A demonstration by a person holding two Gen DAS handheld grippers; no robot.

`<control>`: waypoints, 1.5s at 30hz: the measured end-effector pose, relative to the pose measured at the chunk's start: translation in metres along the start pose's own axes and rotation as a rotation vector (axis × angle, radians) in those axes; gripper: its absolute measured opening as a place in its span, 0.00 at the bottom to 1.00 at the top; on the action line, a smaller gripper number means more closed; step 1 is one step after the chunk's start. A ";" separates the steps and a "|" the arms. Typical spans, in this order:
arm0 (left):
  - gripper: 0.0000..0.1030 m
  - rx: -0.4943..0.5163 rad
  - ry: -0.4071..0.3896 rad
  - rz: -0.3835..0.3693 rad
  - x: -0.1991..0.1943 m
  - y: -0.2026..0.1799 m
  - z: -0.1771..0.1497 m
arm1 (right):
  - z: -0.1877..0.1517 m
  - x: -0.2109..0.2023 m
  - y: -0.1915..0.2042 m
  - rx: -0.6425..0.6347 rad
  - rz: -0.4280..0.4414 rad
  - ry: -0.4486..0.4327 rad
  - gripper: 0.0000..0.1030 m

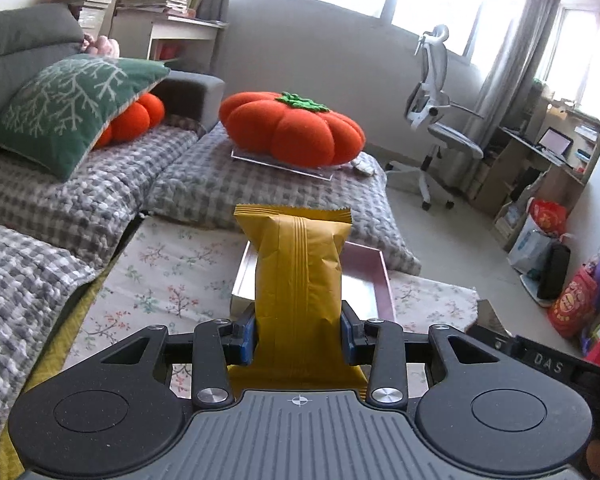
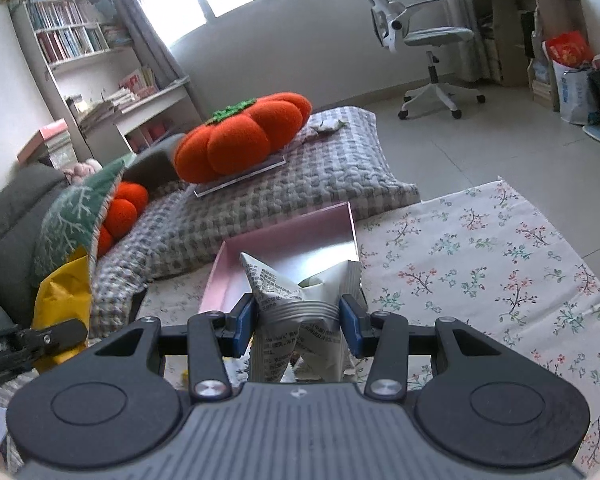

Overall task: Organize snacks
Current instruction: 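Carry the yellow bag and white paper snack over the pink box with both tools, then open both tools to drop the snacks into the pink box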

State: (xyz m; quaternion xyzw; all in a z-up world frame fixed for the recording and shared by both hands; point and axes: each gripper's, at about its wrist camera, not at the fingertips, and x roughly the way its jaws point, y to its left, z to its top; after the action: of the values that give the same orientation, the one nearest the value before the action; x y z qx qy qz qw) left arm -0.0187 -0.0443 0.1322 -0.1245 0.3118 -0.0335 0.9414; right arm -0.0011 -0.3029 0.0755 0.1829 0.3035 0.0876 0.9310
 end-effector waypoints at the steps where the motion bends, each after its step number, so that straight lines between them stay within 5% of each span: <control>1: 0.35 -0.004 0.005 -0.005 -0.001 0.001 0.001 | 0.001 -0.002 0.002 0.002 0.002 -0.003 0.40; 9: 0.35 0.022 -0.028 -0.027 0.003 0.025 0.016 | 0.005 -0.005 0.014 0.005 -0.016 -0.018 0.40; 18: 0.36 0.038 0.013 -0.083 0.061 0.032 0.045 | 0.043 0.011 0.045 -0.117 -0.007 -0.055 0.40; 29: 0.36 0.089 0.172 -0.003 0.220 0.022 0.048 | 0.061 0.207 -0.004 -0.087 -0.075 0.208 0.40; 37: 0.37 0.122 0.226 0.027 0.273 0.024 0.037 | 0.046 0.269 -0.016 -0.106 -0.094 0.275 0.41; 41: 0.44 0.101 0.239 0.031 0.273 0.030 0.038 | 0.039 0.268 -0.013 -0.129 -0.150 0.272 0.48; 45: 0.55 0.044 0.189 0.011 0.241 0.042 0.053 | 0.053 0.244 -0.013 -0.121 -0.149 0.229 0.67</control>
State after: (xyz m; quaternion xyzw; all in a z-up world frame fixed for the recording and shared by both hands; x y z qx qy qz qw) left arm 0.2064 -0.0268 0.0231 -0.0983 0.3991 -0.0467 0.9104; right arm 0.2259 -0.2631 -0.0200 0.0924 0.4148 0.0565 0.9034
